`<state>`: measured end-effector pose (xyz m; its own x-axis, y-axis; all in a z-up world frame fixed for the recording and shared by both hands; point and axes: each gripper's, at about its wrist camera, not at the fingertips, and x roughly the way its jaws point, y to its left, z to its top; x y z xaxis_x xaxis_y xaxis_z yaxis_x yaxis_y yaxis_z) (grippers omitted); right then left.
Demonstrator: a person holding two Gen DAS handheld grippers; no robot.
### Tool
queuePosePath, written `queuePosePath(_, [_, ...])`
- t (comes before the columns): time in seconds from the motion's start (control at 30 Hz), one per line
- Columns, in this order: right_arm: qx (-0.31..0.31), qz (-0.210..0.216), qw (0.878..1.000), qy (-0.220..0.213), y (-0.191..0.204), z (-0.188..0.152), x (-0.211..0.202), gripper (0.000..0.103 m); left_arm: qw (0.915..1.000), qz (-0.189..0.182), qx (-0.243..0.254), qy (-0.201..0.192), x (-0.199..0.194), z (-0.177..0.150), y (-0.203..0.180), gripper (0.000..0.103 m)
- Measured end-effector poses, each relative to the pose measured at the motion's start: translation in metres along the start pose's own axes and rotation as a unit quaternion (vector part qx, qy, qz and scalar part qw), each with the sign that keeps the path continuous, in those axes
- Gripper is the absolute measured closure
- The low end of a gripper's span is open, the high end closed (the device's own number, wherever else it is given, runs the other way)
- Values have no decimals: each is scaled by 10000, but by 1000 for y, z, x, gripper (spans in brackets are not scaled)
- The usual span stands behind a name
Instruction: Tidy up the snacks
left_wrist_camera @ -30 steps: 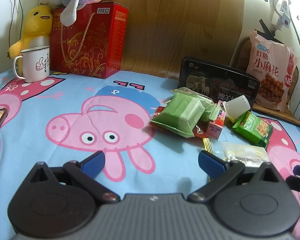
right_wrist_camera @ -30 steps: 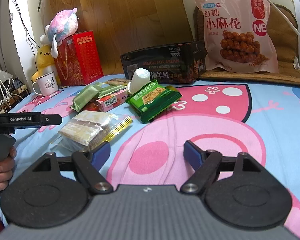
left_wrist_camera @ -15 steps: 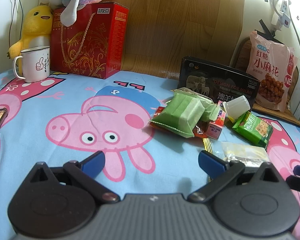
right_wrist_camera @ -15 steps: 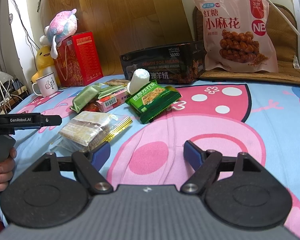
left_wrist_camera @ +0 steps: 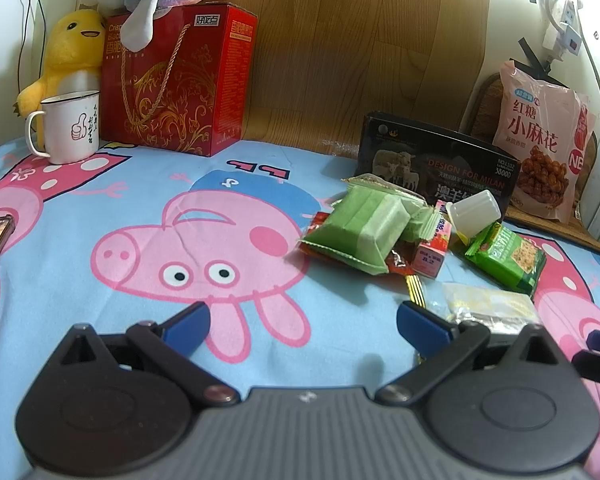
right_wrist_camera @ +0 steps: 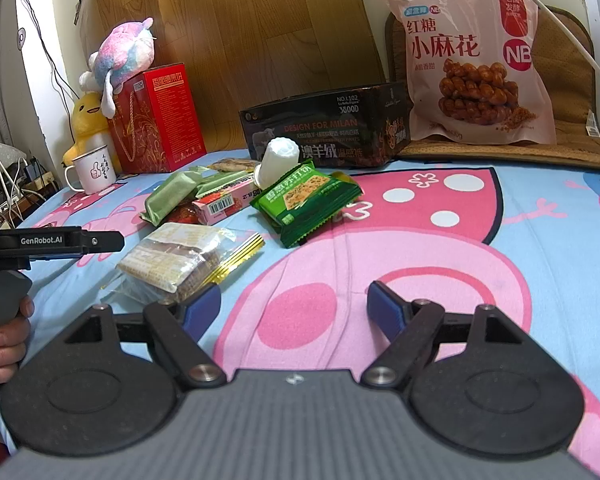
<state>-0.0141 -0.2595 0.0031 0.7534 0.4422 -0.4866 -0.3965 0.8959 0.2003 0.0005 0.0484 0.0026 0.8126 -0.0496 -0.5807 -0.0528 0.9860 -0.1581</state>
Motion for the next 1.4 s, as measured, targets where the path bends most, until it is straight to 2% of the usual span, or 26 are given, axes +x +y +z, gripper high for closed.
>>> queuePosePath(0.9, [32,-39,10000,-32,0,0,-1,20,10000,-7,54,9,-1,-3,-3,0])
queuePosePath(1.13, [71,-21,9999,-153,1,-2,-6,20,9986,-319,403,-111,-14,-6,-15,0])
queuePosePath(1.27, [-72,67,9999,-134,6,-1,-7,20,9964,-655,537,58,-17,-3,-26,0])
queuePosePath(1.4, [-171,271,9995,-69,10,3,-2,20,9945,-798,593,335,-10,5,-36,0])
